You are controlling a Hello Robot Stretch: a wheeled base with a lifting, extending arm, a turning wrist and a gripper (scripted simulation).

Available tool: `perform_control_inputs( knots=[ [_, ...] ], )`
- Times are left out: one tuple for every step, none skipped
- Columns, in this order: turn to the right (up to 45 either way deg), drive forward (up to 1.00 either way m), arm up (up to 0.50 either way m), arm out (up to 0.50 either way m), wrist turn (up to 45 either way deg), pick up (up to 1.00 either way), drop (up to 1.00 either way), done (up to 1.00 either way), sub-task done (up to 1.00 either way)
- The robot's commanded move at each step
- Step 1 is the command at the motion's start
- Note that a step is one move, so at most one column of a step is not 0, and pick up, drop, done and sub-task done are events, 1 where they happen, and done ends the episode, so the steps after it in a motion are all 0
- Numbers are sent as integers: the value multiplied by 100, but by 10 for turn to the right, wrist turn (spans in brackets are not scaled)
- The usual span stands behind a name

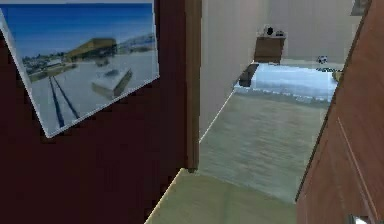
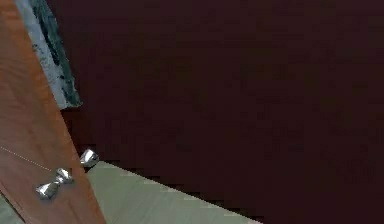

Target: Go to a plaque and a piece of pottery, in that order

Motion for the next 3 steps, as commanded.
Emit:
perform_control_inputs(
  knots=[
    [0, 80, 0, 0, 0, 0, 0, 0, 0],
    [420, 0, 0, 0, 0, 0, 0, 0, 0],
    [0, 90, 0, 0, 0, 0, 0, 0, 0]
  ],
)
